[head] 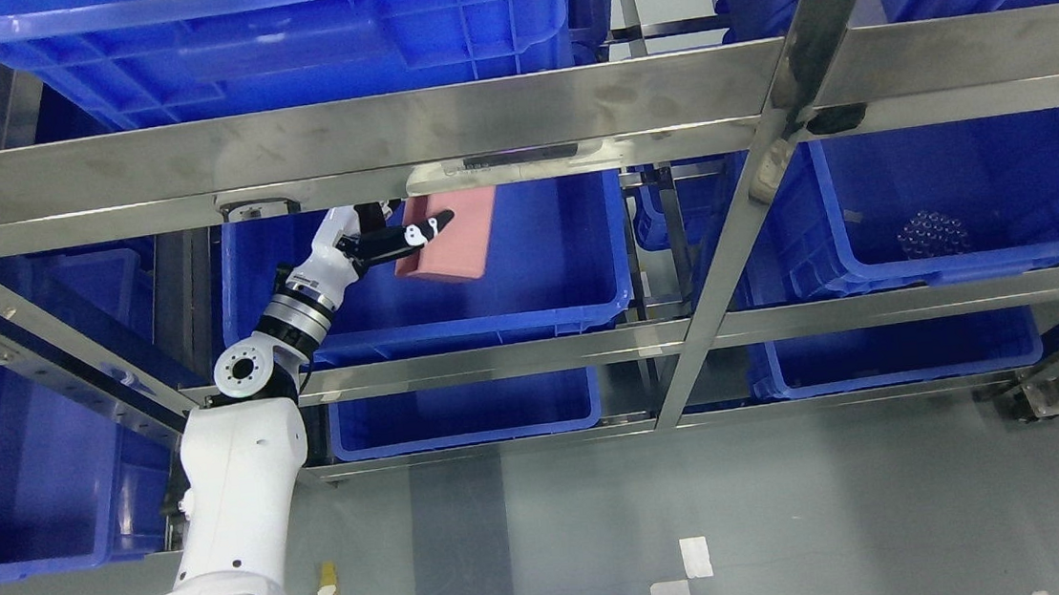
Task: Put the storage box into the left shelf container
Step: 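Release the pink box and withdraw the left hand from the bin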
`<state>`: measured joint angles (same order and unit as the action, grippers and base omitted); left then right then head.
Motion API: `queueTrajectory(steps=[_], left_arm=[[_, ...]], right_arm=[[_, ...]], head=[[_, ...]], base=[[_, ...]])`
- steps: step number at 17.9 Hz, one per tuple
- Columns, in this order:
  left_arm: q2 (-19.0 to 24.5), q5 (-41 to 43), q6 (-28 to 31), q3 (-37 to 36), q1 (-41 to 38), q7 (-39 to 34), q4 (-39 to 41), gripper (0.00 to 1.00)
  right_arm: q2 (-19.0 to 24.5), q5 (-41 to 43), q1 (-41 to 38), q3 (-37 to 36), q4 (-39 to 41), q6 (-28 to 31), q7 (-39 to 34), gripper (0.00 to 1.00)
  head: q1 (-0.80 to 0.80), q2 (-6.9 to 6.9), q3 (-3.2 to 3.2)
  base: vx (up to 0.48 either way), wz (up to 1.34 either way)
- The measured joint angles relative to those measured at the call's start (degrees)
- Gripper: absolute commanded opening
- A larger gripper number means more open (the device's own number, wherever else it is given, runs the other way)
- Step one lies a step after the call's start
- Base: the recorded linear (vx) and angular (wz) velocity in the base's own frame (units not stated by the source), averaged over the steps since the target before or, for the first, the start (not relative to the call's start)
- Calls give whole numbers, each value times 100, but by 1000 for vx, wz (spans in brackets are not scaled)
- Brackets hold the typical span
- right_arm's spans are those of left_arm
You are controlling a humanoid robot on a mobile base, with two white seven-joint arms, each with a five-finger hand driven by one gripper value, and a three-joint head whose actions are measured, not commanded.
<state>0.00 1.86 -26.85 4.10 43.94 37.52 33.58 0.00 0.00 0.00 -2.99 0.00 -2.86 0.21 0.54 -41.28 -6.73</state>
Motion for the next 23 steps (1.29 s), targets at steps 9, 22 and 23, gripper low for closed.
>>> queueTrajectory(steps=[9, 22, 23], left_arm=[[0, 795, 209, -92, -234, -87, 690, 99], [0, 419, 271, -622, -3072, -3674, 4365, 99], [0, 401, 173, -663, -3232, -3747, 4546, 99]], right_arm=[[0, 0, 0, 0, 0, 5, -9, 100], [0, 0, 0, 0, 0, 21, -38, 100], [0, 0, 0, 0, 0, 21, -30, 100]], head=[[0, 0, 0], [0, 0, 0], [0, 0, 0]], base=[[0, 0], [0, 0], [0, 0]])
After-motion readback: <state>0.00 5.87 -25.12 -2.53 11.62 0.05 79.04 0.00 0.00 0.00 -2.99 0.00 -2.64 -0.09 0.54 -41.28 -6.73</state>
